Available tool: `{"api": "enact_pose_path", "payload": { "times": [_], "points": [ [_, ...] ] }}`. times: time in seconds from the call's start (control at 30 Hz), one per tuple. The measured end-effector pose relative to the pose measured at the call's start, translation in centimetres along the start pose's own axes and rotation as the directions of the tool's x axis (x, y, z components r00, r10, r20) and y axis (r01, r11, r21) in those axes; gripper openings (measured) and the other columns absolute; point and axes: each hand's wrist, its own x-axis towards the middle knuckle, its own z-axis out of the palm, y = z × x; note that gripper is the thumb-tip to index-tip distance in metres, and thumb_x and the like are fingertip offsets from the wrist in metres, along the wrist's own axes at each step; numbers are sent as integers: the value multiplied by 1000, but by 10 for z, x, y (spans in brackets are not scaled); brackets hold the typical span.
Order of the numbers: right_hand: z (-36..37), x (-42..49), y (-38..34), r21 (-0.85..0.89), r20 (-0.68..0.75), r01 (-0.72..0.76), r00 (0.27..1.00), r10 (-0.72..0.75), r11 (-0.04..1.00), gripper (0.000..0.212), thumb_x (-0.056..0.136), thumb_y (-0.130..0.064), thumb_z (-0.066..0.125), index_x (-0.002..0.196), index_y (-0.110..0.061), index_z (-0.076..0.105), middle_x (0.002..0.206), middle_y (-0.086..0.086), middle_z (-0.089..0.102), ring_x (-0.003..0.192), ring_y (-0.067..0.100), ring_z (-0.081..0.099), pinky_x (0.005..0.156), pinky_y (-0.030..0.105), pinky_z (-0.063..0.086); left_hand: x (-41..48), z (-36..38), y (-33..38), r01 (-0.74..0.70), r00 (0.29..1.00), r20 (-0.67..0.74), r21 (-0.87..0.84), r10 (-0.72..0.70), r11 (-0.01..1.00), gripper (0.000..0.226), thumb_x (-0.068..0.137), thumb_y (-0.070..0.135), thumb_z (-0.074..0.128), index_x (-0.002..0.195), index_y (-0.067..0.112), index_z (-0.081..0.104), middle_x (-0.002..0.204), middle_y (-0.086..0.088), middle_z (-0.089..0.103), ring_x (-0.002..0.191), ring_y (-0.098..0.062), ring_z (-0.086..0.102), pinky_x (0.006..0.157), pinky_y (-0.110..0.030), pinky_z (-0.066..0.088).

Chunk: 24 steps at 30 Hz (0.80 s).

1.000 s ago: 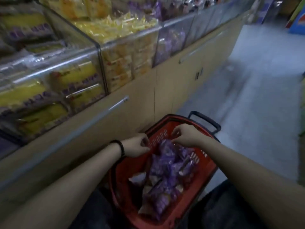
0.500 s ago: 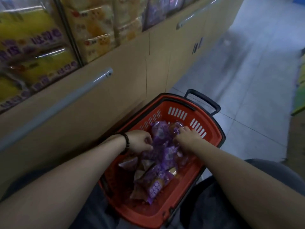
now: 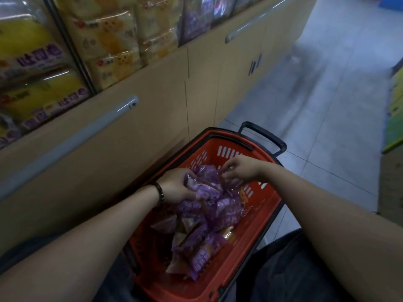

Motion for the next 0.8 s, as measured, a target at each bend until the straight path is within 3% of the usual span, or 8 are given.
{"api": "enact_pose_path", "payload": {
  "times": [0.1,0.2,0.27,0.33,0.5,0.67,0.73,0.8],
  "points": [
    [4,17,24,-449,-195,-133,980,48,884,87,80,-18,87,155,-31,44,144,10,59,121,30,64,95,41,59,-2,-7,-9,55,996,-65,-24,-57,998,40,72,37,94,97,27,64,88,7,72,80,-11,66,66,-22,46],
    [31,28,33,-504,-172,-173,980,98,846,122,73,-20,93,163,-45,15,142,15,54,118,35,63,92,43,61,-1,-14,-17,106,990,-91,-33,-108,994,50,72,53,89,91,17,60,80,5,67,70,-13,58,62,-31,44],
    [42,39,35,-510,-194,-208,973,124,834,132,67,-41,97,162,-50,6,142,20,46,121,40,61,97,47,59,0,-17,-17,123,987,-99,-72,-130,990,45,76,45,87,84,15,55,73,3,60,65,-14,51,61,-31,40],
    [44,45,34,-424,-219,-249,961,168,870,127,67,-51,94,162,-48,10,147,23,40,127,44,58,102,49,56,0,-19,-16,162,978,-114,-118,-176,980,39,79,36,87,85,14,55,78,1,60,69,-15,51,62,-31,39],
    [41,56,29,-142,-339,-231,925,172,963,69,87,-36,75,150,-32,47,138,17,57,112,37,67,92,40,61,2,-25,-20,241,966,23,-441,-257,864,28,66,15,83,87,9,64,78,-7,65,75,-21,60,72,-38,49],
    [26,46,10,3,-349,-100,932,95,995,65,87,-18,75,148,-27,54,138,9,61,105,26,68,51,17,50,-4,-45,-11,234,971,77,-497,-225,836,51,56,18,81,101,-1,68,87,-18,73,76,-24,69,74,-38,57],
    [24,33,-1,8,-389,0,921,3,1000,67,82,-9,79,143,-29,59,138,8,62,105,26,68,51,17,49,-7,-57,-10,252,967,115,-513,-225,820,66,56,23,86,116,4,67,109,-23,76,92,-34,74,87,-53,59],
    [23,17,-13,0,-445,122,889,-110,992,71,74,-6,85,137,-32,65,141,6,61,107,25,69,62,23,58,-12,-67,-6,247,969,137,-535,-206,808,51,81,20,84,126,12,60,120,-19,74,96,-36,73,83,-55,59]
  ]
}}
